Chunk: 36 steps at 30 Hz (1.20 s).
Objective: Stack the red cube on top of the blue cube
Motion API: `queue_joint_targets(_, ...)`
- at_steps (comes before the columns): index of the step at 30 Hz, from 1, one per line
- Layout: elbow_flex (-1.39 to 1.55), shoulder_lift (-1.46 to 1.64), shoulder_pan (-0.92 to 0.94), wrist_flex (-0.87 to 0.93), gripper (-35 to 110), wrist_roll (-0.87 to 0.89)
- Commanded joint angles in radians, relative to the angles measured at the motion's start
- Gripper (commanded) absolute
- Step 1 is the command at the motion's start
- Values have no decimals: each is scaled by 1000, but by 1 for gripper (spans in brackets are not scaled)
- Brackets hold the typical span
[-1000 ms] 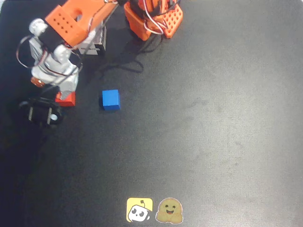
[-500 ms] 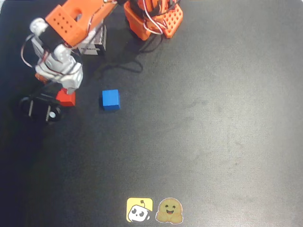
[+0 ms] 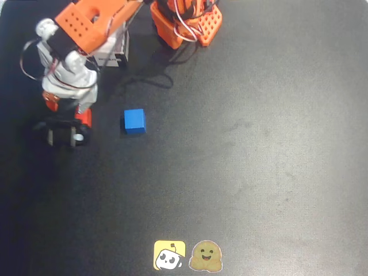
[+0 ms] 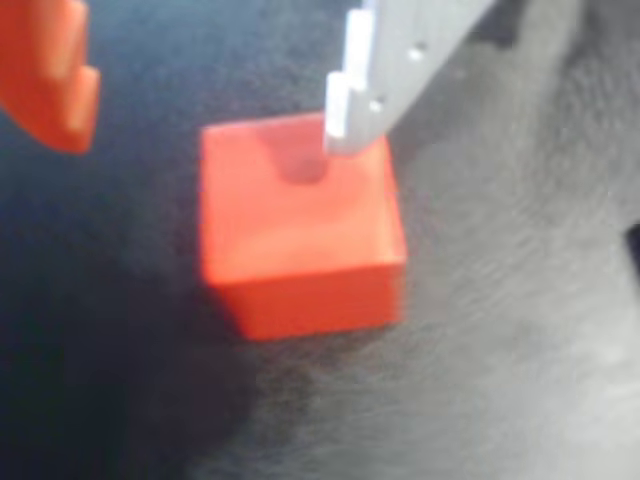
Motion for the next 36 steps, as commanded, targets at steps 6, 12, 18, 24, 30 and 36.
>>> queue_joint_targets(6, -8, 40, -32, -3, 20, -49)
queue_joint_targets(12, -2, 2, -52, -6, 27, -35)
queue_joint_targets(18, 29, -38, -61, -48, 27, -9)
queue_joint_targets(24, 32, -101, -60, -67, 27, 9)
queue_joint_targets(30, 34, -143, -54, -100, 24, 15)
queue_joint_targets(36, 29, -156, -51, -98, 11, 21)
